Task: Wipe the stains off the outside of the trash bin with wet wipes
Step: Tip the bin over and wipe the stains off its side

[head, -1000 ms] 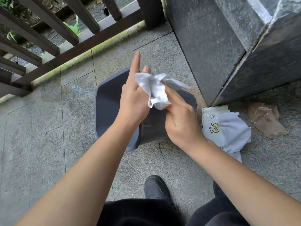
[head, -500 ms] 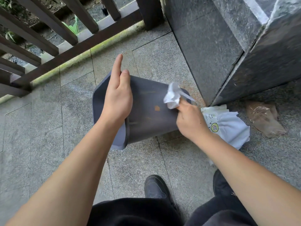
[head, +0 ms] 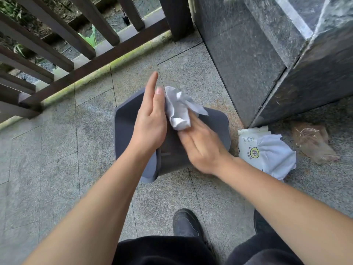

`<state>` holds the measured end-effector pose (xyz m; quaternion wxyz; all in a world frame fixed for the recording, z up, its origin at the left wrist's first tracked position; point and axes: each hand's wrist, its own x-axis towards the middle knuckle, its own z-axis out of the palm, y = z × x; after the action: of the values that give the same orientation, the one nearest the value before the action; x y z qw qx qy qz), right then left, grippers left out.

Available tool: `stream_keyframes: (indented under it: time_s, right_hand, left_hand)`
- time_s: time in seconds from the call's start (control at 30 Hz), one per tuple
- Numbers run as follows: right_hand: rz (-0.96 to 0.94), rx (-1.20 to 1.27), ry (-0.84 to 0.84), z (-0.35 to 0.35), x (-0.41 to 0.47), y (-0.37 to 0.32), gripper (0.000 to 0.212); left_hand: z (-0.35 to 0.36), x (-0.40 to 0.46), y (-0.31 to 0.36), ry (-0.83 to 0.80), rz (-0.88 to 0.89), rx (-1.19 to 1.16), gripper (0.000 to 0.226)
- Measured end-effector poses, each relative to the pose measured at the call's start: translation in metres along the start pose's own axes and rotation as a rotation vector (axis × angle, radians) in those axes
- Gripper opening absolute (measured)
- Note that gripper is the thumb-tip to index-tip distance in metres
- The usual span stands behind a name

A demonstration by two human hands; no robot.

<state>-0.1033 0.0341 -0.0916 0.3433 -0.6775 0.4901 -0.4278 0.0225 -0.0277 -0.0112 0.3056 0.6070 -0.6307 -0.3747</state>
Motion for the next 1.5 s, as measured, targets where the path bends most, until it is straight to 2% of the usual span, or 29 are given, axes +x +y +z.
stream_keyframes:
  time_s: [0.1,0.13,0.17,0.27,0.3,0.37,0.4,0.47,0.57,0.67,0.77,0.8,0.87,0.97,1.07,1.13,1.27,1.37,1.5]
  right_hand:
    - [0.526,-0.013,0.000,-0.017,0.001,0.032,0.039]
    - [0.577,-0.061,0.008,-0.016,0.001,0.030,0.042]
    - [0.530,-0.084,0.031,-0.014,0.000,0.020,0.046]
    - [0.141,0.016,-0.034,0.009,-0.005,-0.017,0.037]
    - [0.124,0.074,-0.058,0.009,-0.002,-0.018,0.035]
    - [0.312,0.177,0.025,0.000,0.009,-0.016,0.037]
    - [0.336,0.157,0.042,0.000,0.013,-0.015,0.038]
    - [0.246,0.057,-0.051,0.007,0.017,-0.017,0.040]
    - [0.385,0.103,0.002,0.002,0.029,-0.018,0.037]
    - [0.495,0.067,-0.026,-0.007,0.033,-0.005,0.034]
    - [0.433,0.025,-0.045,-0.012,0.021,-0.005,0.039]
    - [0.460,0.110,-0.022,-0.014,0.015,0.002,0.040]
    - [0.594,0.338,0.140,-0.027,0.009,0.017,0.036]
    - [0.855,0.738,0.527,-0.055,-0.002,0.044,0.032]
    - [0.964,1.113,0.755,-0.068,-0.024,0.058,0.032]
    - [1.007,1.219,0.754,-0.067,-0.034,0.062,0.032]
    - [1.004,1.272,0.584,-0.058,-0.034,0.061,0.009]
    - [0.970,1.317,0.549,-0.055,-0.029,0.060,0.020]
    - [1.058,1.049,0.652,-0.050,-0.030,0.063,0.033]
  left_hand:
    - [0.001,0.002,0.001,0.036,-0.022,0.026,0.047]
    - [0.004,0.001,0.001,0.038,-0.027,0.029,0.047]
    - [0.006,0.002,0.001,0.038,-0.025,0.026,0.048]
    - [0.003,0.003,-0.001,0.047,-0.058,-0.061,0.049]
    - [0.002,0.004,-0.001,0.054,-0.071,-0.070,0.048]
    - [-0.004,0.003,-0.003,0.120,-0.069,-0.006,0.047]
    - [-0.009,0.002,-0.005,0.146,-0.066,0.020,0.047]
    - [-0.011,0.003,-0.010,0.112,-0.093,-0.010,0.046]
    - [-0.012,-0.004,-0.009,0.168,-0.085,0.067,0.047]
    - [-0.001,-0.005,-0.006,0.087,-0.069,0.089,0.046]
    - [-0.003,-0.005,0.000,0.062,-0.065,0.059,0.043]
    - [-0.004,-0.006,0.001,0.029,-0.070,0.043,0.044]
    - [-0.005,-0.011,0.000,-0.025,-0.054,0.032,0.045]
    - [-0.014,-0.011,0.000,-0.064,-0.058,0.047,0.042]
    - [-0.030,-0.011,-0.008,-0.026,-0.086,0.063,0.039]
    - [-0.035,-0.008,-0.011,0.022,-0.103,0.080,0.037]
    - [-0.037,-0.007,-0.011,0.091,-0.123,0.110,0.036]
    - [-0.044,-0.008,-0.016,0.141,-0.146,0.119,0.035]
    - [-0.057,-0.004,-0.024,0.149,-0.131,0.122,0.041]
